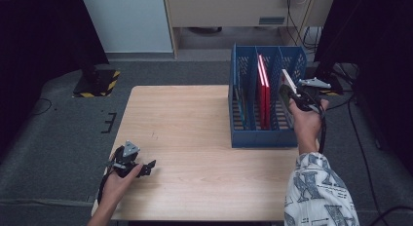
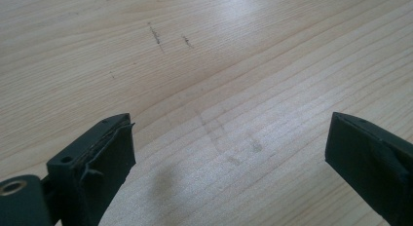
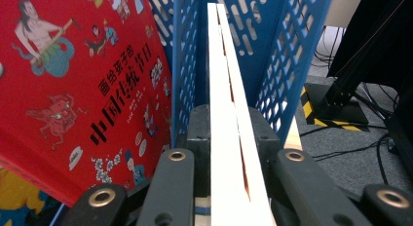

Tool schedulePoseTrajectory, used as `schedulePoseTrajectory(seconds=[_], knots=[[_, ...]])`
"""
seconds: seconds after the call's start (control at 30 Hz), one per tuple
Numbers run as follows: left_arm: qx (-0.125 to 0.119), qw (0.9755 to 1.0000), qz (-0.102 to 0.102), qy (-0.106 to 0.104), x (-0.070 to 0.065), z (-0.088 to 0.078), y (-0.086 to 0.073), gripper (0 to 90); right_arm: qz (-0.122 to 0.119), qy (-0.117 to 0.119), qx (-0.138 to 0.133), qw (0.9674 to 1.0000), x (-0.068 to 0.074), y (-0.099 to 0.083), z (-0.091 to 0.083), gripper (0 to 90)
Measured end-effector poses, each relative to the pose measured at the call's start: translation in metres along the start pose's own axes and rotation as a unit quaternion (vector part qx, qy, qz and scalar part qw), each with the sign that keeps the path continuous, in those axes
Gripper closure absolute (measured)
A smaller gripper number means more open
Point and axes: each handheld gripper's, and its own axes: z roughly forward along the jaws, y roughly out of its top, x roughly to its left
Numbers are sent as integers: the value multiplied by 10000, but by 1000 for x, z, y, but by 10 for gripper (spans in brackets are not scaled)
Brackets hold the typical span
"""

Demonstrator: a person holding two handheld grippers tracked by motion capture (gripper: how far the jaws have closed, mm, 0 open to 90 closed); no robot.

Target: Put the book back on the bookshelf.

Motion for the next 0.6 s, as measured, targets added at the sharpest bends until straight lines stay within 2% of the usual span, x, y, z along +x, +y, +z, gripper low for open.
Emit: schedulePoseTrajectory(seconds=[0.2,0.47,0.6], knots=[[7,10000,15,-2,0,0,0,33,-25,-20,59,10000,3,-3,8,764],[-2,10000,2,-3,0,1,0,33,-184,-108,245,9995,8,-8,20,764],[7,10000,20,-6,0,1,0,33,-143,-88,273,9995,9,-13,23,764]])
